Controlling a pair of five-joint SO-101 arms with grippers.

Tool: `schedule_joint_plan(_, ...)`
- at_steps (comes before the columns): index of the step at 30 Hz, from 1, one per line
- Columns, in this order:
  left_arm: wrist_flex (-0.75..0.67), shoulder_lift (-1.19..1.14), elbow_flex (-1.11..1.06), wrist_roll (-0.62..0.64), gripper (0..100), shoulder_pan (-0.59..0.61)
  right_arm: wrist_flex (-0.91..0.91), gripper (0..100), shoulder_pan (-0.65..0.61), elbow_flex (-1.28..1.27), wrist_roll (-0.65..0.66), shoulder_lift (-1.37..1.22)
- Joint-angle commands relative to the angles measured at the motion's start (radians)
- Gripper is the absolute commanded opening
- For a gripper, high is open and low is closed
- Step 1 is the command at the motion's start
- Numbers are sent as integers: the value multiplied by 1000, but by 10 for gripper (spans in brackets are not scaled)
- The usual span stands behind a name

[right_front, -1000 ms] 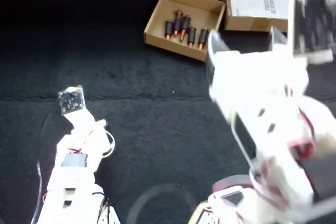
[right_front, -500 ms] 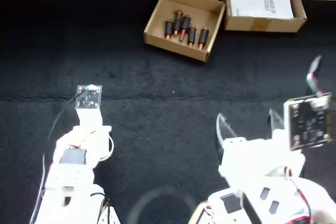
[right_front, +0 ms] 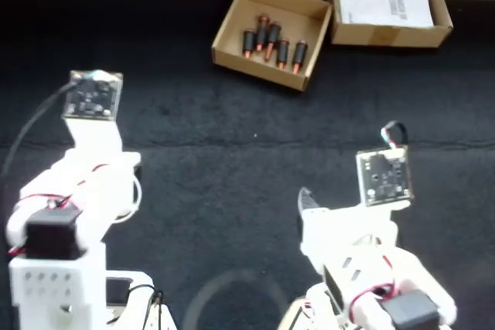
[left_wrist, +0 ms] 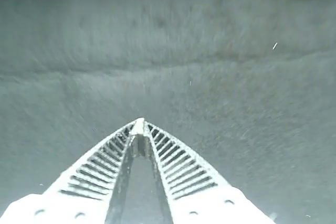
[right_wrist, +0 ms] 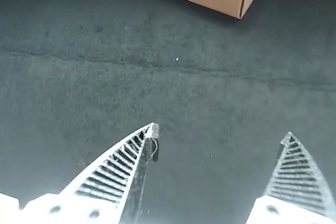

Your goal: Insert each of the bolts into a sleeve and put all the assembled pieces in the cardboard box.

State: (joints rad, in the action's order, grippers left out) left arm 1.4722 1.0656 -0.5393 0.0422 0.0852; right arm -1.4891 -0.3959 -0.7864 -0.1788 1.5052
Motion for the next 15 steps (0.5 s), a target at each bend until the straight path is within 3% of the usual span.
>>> schedule_joint_plan(1,127,13,223,-5,10,-10,131,332,-10,-143,-11,79)
schedule_joint_plan(4,226,61,314,-5,10,-12,231,332,-10,-260,-11,142)
schedule_joint_plan(8,253,231,311,-5,10,-13,358,332,-10,-355,-8,193)
schedule_joint_plan(15,241,661,111,-5,13,-13,522,332,-10,-495,-5,209)
